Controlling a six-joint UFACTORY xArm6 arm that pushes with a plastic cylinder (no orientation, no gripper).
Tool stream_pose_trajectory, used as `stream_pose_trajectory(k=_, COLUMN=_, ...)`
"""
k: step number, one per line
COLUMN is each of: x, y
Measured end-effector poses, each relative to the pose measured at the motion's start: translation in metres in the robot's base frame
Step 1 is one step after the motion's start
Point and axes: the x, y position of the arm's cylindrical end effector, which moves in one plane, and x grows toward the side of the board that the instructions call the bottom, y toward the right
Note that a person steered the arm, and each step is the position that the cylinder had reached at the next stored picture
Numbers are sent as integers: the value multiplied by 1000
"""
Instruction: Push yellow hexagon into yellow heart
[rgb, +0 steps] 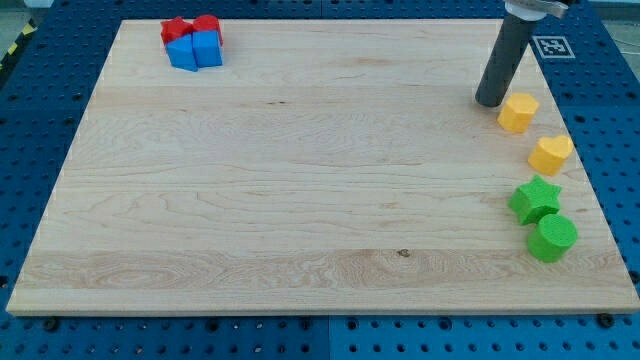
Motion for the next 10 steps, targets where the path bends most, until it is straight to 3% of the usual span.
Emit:
stream_pose_trajectory(k=8, x=33, y=46)
stream_pose_trajectory(k=10, x=8, y=46)
